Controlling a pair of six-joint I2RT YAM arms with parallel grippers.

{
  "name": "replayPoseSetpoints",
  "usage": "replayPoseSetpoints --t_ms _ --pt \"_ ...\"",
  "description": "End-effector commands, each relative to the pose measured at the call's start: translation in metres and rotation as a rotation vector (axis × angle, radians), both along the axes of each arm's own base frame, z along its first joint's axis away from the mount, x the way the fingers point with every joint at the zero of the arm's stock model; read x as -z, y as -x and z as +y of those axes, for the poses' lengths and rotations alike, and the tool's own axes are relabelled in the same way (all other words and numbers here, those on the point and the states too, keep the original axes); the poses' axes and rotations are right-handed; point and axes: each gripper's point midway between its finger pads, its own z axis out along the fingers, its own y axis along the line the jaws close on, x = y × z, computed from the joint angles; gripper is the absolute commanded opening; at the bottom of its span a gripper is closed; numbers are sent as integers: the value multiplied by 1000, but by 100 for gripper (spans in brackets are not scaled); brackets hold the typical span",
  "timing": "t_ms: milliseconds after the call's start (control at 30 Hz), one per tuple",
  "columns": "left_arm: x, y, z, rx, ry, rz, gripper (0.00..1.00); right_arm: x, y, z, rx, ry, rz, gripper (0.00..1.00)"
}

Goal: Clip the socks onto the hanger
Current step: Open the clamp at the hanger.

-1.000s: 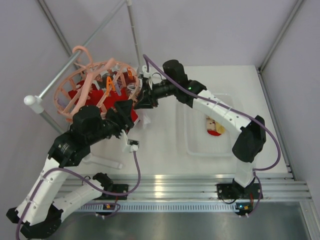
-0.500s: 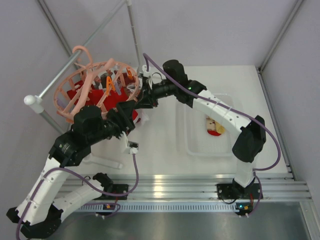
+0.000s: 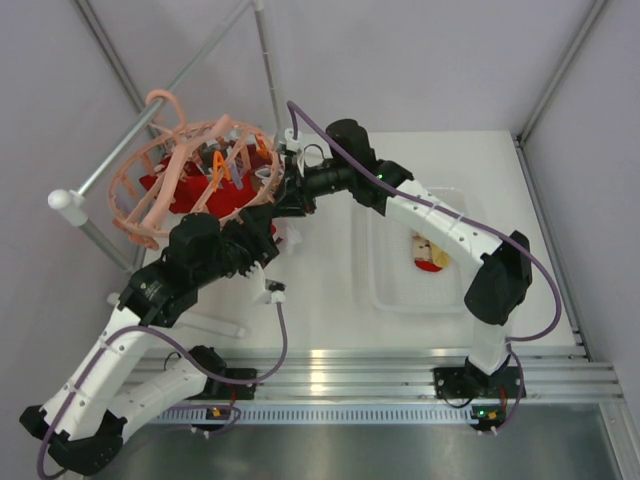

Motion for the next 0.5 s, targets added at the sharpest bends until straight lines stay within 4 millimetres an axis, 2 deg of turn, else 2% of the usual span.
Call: replayPoseSetpoints --t_ms 0,133,467 --pt "-33 -6 -8 76 -100 -231 61 -34 12 -4 -32 -59 -37 0" --pt "-37 -7 -8 71 -90 -242 61 -27 8 -4 -14 -45 -36 0" --pt "-40 -19 -11 54 -117 -302 61 -22 15 -3 -5 -23 -105 0"
